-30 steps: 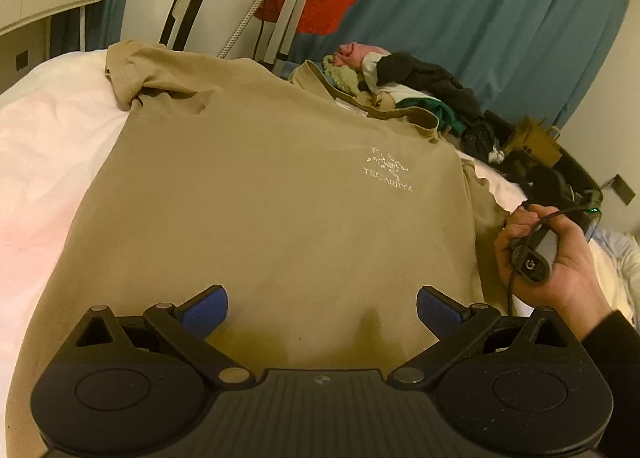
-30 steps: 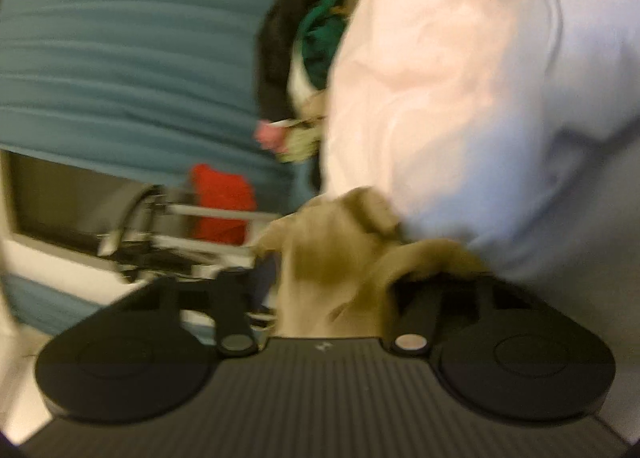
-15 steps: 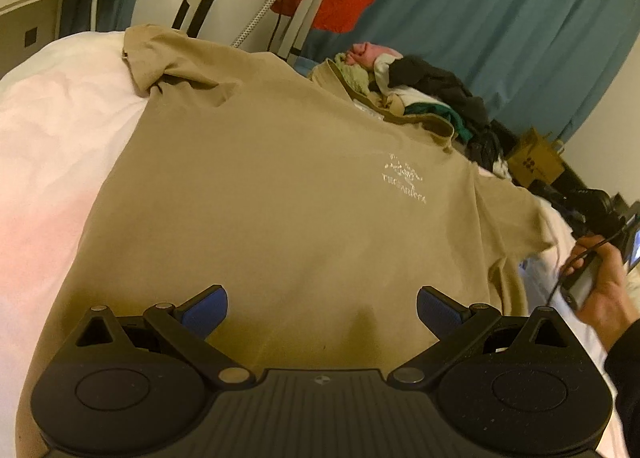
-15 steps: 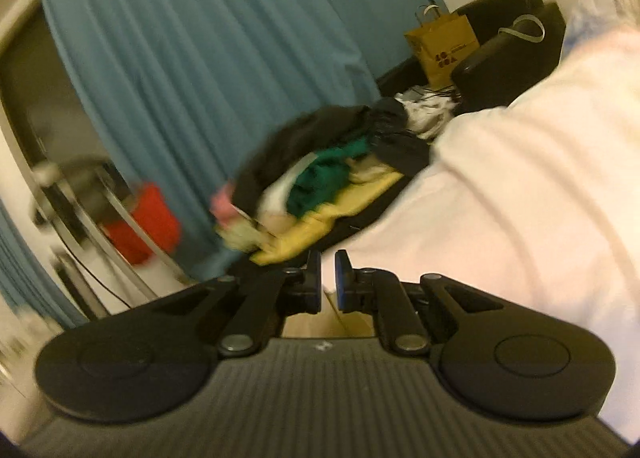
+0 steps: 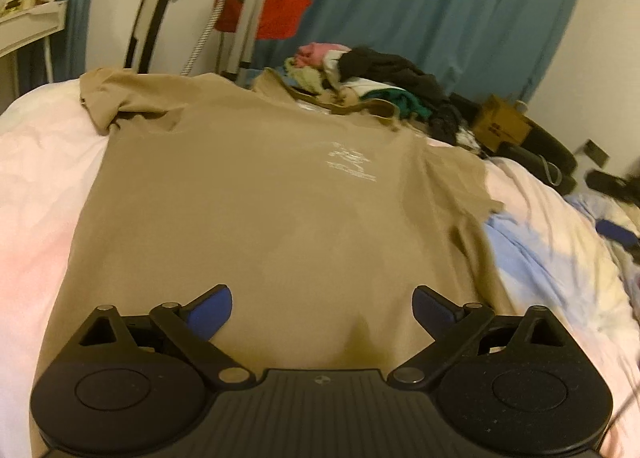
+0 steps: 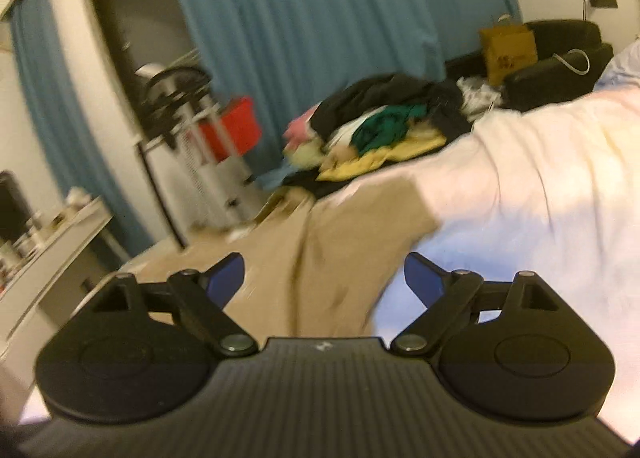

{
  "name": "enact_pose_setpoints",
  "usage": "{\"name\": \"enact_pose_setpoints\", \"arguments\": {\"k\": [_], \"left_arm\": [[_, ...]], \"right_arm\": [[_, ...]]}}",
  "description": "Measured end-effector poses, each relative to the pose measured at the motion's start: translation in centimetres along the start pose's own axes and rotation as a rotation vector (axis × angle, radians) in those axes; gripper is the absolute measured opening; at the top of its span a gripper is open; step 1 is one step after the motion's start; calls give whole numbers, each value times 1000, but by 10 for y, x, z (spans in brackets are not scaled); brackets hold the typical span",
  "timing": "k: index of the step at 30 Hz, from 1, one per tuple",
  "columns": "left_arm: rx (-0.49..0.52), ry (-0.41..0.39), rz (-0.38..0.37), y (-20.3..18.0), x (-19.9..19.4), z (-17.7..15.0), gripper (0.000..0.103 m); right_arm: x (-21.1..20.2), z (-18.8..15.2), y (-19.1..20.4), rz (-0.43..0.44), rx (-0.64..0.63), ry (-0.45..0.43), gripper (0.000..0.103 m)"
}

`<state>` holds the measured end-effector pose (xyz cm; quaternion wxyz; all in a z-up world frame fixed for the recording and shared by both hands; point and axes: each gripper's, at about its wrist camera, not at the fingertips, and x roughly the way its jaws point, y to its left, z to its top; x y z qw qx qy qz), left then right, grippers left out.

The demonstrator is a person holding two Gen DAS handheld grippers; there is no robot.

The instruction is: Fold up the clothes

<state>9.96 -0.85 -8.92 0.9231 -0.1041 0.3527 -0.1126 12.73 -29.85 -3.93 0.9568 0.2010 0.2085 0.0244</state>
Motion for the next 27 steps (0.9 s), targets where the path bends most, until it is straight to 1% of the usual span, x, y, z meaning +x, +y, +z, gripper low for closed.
{"name": "enact_pose_setpoints", "arguments": {"k": [1, 3, 5, 6, 8, 10, 12, 13, 14, 16, 18, 19, 20, 21, 22, 23, 24, 26, 27], "left_arm": [[12, 4, -15, -4, -5, -3, 93], [39, 17, -49, -12, -16, -11, 87], [69, 38, -95, -24, -25, -21, 83], [81, 50, -122, -31, -29, -26, 78], [97, 87, -199, -48, -31, -35, 72], [99, 128, -302, -67, -30, -44, 71], [99, 179, -402, -87, -25, -56, 67], [97, 211, -438, -96, -21, -62, 66], [97, 247, -453, -106, -15, -68, 63], [121, 308, -417, -121, -3, -81, 59], [149, 344, -360, -129, 9, -90, 45], [163, 360, -330, -132, 15, -95, 41], [158, 366, -312, -132, 19, -97, 34], [149, 367, -312, -131, 21, -97, 27], [142, 367, -316, -130, 22, -97, 24], [137, 369, -325, -130, 23, -96, 11], [135, 368, -341, -132, 22, -96, 6], [141, 359, -377, -137, 20, -95, 4], [162, 352, -392, -144, 19, -94, 2]], "right_arm": [[-18, -8, 5, 10, 0, 5, 88], [-52, -25, 13, 25, 10, 10, 88], [-77, -42, 10, 15, 46, 0, 88], [-88, -48, 6, 1, 65, -11, 88], [-104, -54, -3, -19, 105, -41, 88], [-115, -54, -12, -13, 152, -79, 88], [-120, -52, -20, -5, 191, -108, 88], [-122, -51, -23, -3, 210, -121, 88], [-123, -51, -27, 0, 228, -134, 89], [-125, -51, -35, 4, 263, -151, 89], [-123, -53, -43, 4, 290, -145, 89], [-121, -55, -47, 0, 306, -143, 89], [-120, -56, -50, -1, 321, -141, 89], [-119, -57, -53, 0, 337, -140, 89], [-118, -57, -55, 2, 348, -140, 89], [-116, -58, -57, 5, 354, -142, 89], [-115, -58, -58, 4, 357, -143, 89], [-112, -58, -60, -2, 359, -147, 89], [-111, -59, -61, -4, 359, -152, 89]]}}
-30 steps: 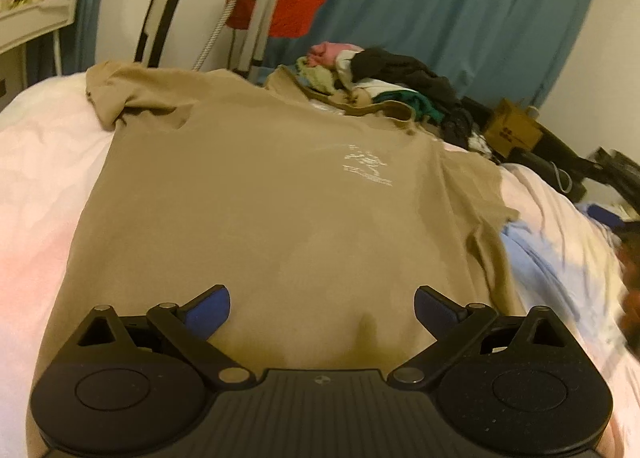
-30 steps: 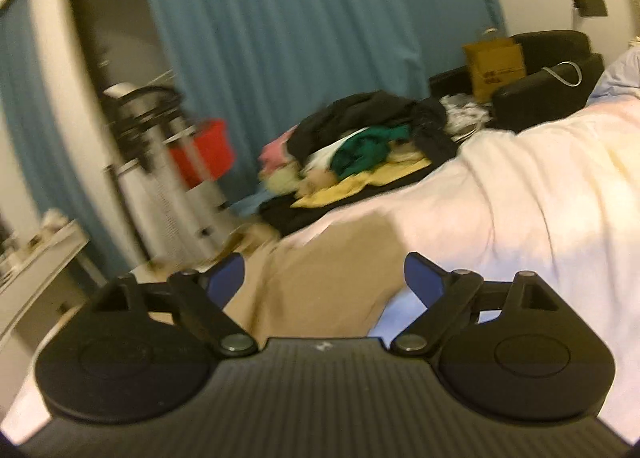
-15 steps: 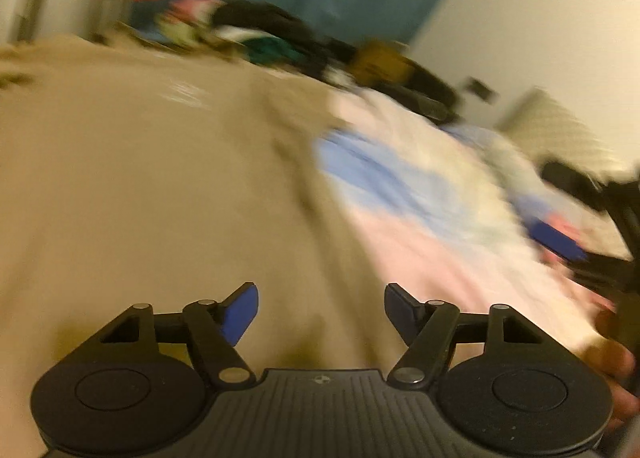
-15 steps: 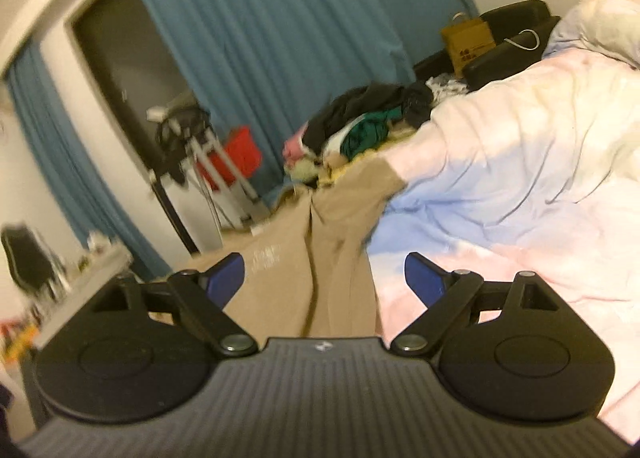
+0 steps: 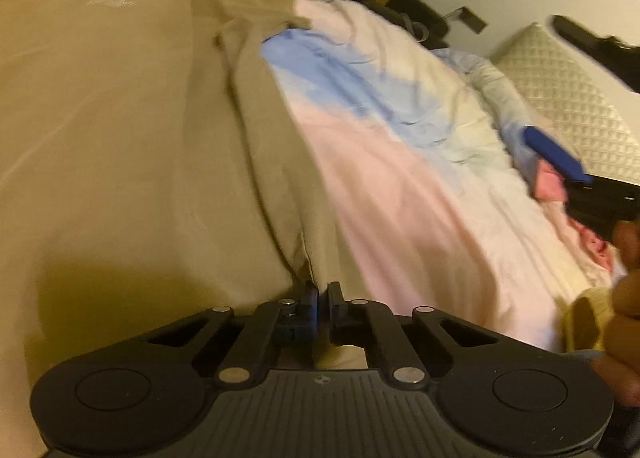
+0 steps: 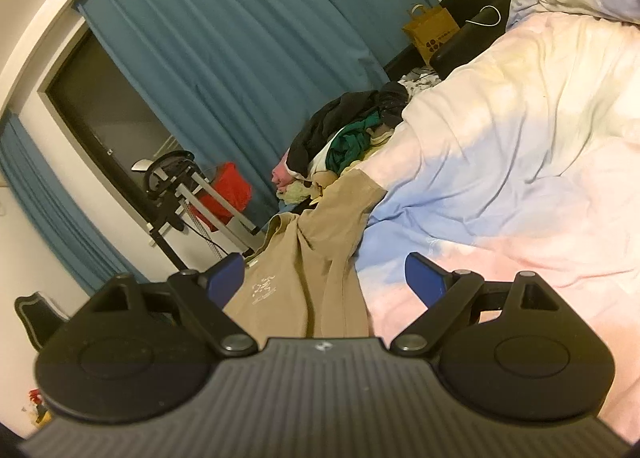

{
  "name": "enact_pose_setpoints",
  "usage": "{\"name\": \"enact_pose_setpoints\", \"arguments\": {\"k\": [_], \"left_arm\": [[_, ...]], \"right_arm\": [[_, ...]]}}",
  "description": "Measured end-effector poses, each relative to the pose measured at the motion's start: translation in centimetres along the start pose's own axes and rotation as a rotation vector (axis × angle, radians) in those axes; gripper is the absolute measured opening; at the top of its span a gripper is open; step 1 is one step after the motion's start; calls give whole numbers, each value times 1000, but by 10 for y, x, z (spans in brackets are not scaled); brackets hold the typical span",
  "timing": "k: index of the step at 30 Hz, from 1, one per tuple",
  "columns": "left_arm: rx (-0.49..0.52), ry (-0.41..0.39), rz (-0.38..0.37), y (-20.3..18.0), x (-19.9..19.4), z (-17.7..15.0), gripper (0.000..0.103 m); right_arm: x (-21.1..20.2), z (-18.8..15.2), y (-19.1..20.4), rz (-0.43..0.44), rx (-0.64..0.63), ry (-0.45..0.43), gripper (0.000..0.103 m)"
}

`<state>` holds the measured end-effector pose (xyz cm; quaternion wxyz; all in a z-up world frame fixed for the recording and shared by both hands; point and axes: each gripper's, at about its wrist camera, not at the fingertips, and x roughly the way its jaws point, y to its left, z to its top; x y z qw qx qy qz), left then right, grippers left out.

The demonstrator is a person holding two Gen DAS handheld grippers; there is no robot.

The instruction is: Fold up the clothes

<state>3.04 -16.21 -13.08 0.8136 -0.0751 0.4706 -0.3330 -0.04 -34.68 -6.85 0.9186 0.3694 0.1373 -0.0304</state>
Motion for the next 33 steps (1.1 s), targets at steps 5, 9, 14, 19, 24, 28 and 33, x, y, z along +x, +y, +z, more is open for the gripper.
{"name": "enact_pose_setpoints", "arguments": {"k": [5, 9, 14, 19, 24, 28, 33], "left_arm": [[102, 27, -29, -37, 24, 8, 2], [164, 64, -12, -46, 56, 10, 3], [140, 126, -109, -29, 52, 23, 48], [247, 37, 8, -1, 13, 64, 72], [317, -89, 224, 24, 21, 153, 74], [410, -178, 339, 29, 70, 233, 75], [524, -208, 407, 29, 157, 312, 75]], "right_arm": [[1, 3, -6, -34, -12, -41, 89], [6, 5, -9, -65, -27, -51, 89], [15, 14, -7, -106, -53, -76, 89], [46, 41, 16, -111, -63, -116, 89], [91, 46, 20, -160, -33, -131, 89], [115, 29, -7, -224, -25, -97, 89], [146, 20, -34, -271, 14, -66, 89]]}}
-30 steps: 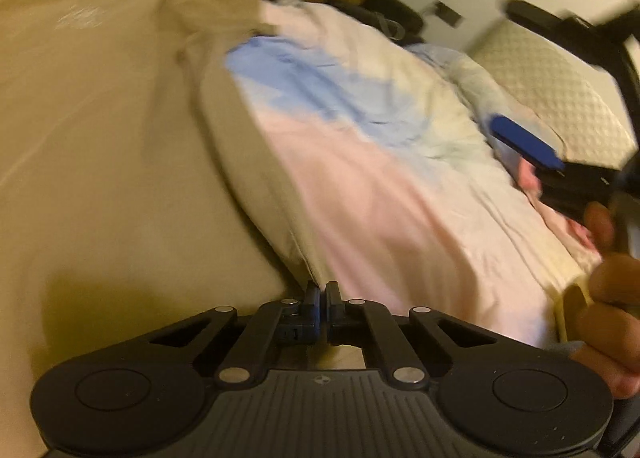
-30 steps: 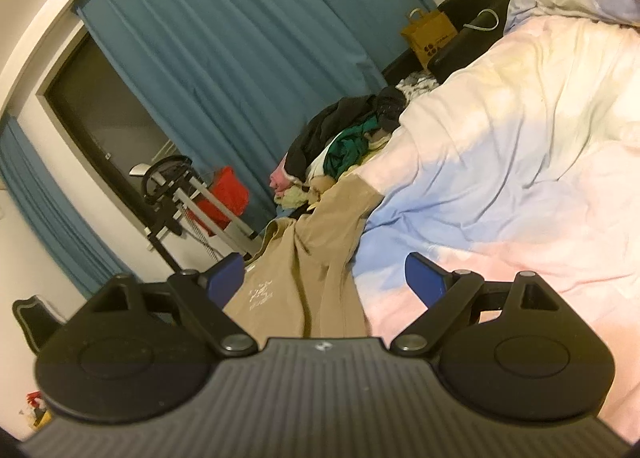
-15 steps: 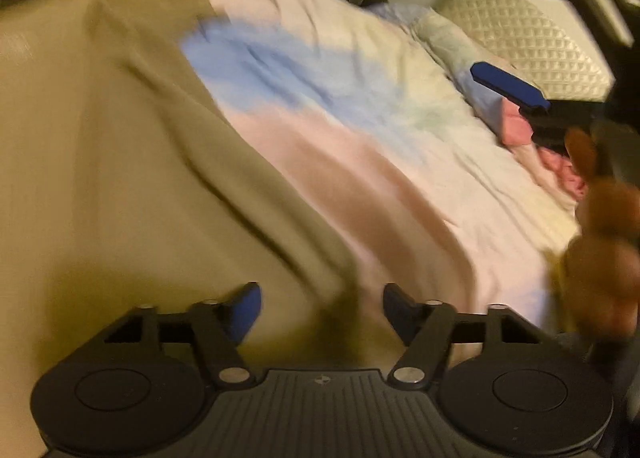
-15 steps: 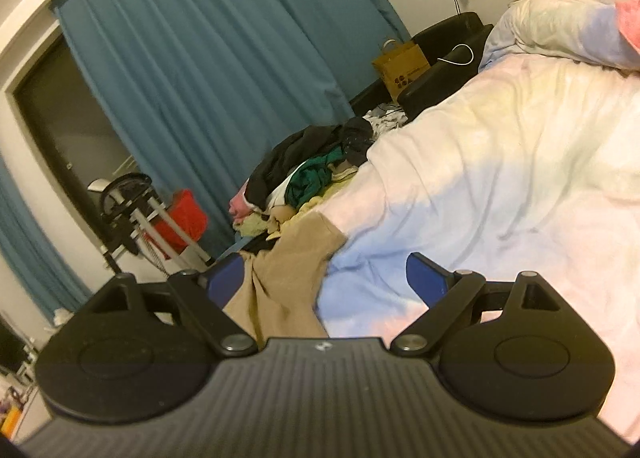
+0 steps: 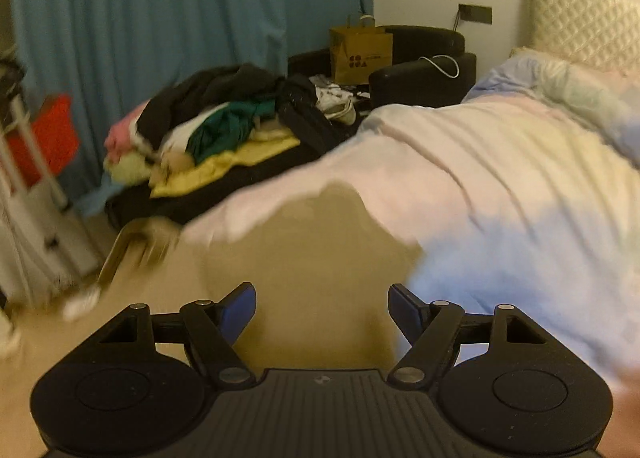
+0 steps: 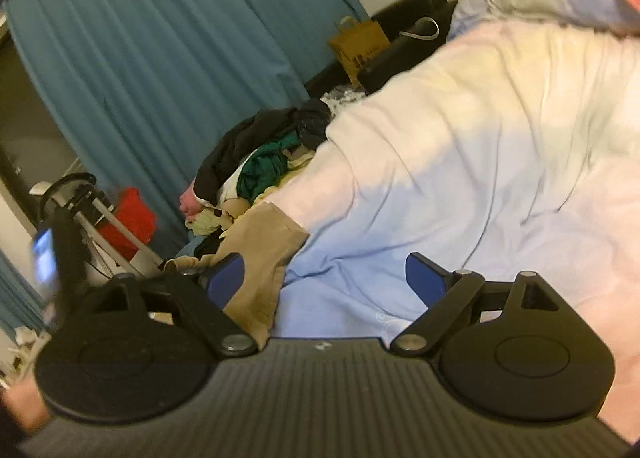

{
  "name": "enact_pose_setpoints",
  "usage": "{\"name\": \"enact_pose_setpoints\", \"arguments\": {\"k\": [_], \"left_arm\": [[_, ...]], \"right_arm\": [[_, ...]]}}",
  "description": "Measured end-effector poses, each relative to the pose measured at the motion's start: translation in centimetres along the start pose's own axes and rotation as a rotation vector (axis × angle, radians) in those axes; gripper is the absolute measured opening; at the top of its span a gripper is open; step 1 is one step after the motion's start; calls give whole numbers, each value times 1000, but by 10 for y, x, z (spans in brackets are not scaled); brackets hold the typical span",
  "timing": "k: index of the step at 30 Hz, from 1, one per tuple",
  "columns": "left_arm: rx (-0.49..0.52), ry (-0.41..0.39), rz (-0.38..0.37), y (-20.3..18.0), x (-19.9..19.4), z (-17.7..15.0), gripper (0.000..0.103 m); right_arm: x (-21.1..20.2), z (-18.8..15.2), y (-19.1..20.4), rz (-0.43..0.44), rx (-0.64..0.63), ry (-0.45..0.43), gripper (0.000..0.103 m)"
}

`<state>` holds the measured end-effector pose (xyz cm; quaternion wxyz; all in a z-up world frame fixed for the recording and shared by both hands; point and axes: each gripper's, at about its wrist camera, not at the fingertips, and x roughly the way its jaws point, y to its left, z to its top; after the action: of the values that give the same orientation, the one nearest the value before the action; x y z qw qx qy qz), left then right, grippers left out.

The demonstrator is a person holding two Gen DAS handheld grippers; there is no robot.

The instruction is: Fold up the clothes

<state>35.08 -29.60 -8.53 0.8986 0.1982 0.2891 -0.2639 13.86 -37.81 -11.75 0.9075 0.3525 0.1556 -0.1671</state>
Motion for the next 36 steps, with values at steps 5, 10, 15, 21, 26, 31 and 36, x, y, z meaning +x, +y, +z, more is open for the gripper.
{"name": "enact_pose_setpoints", "arguments": {"k": [5, 10, 15, 21, 26, 31, 36], "left_arm": [[108, -18, 92, -21, 90, 32, 51], [58, -31, 27, -19, 124, 48, 2], [2, -172, -78, -21, 92, 79, 1], [3, -143, -52, -56, 122, 83, 5], [-80, -59, -74, -52, 110, 65, 47], [-150, -95, -74, -20, 15, 28, 70], [-211, -117, 2, 10, -120, -50, 79]], "right_arm": [[29, -15, -2, -9, -38, 9, 89], [47, -20, -13, -34, -1, 37, 89], [43, -23, -11, -31, -9, 9, 89], [35, -20, -10, -36, -23, -16, 89], [31, -18, -9, -29, -46, -44, 89], [33, -18, -7, 25, -39, -26, 89], [27, -17, -6, 121, -1, -17, 80]]}}
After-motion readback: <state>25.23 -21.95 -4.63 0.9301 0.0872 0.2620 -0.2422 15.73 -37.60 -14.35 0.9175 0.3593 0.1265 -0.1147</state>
